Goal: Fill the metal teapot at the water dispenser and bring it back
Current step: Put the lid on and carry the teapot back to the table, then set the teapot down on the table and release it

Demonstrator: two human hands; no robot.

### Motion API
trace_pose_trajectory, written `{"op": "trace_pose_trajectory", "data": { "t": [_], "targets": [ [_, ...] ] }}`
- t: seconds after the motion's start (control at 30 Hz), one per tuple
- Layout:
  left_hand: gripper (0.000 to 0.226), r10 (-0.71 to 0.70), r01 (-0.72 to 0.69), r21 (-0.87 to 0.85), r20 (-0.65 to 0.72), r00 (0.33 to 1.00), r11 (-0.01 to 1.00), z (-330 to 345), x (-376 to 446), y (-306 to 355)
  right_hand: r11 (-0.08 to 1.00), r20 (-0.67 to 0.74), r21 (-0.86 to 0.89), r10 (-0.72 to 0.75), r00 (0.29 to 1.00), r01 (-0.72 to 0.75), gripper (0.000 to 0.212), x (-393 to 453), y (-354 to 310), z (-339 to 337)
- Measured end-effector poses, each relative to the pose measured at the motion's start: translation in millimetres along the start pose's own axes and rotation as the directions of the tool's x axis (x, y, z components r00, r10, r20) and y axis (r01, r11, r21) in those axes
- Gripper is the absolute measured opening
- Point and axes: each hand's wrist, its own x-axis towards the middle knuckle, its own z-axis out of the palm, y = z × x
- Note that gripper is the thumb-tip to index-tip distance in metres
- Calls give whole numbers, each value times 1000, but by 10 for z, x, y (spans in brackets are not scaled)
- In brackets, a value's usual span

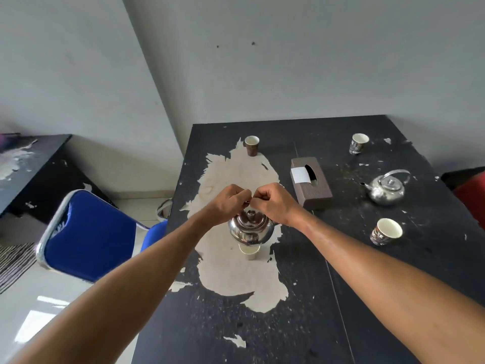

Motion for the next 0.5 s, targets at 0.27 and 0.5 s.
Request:
{"op": "trace_pose_trajectory", "data": {
  "t": [0.27, 0.5],
  "targets": [
    [48, -17, 17, 26, -21, 1000, 1000, -265, 627, -183, 1000, 16, -17, 18, 1000, -18, 30, 741, 233, -104],
    [38, -73, 74, 67, -19, 997, 995, -400, 1262, -600, 996, 27, -16, 86, 996, -86, 30, 1405, 631, -62]
  ]
}}
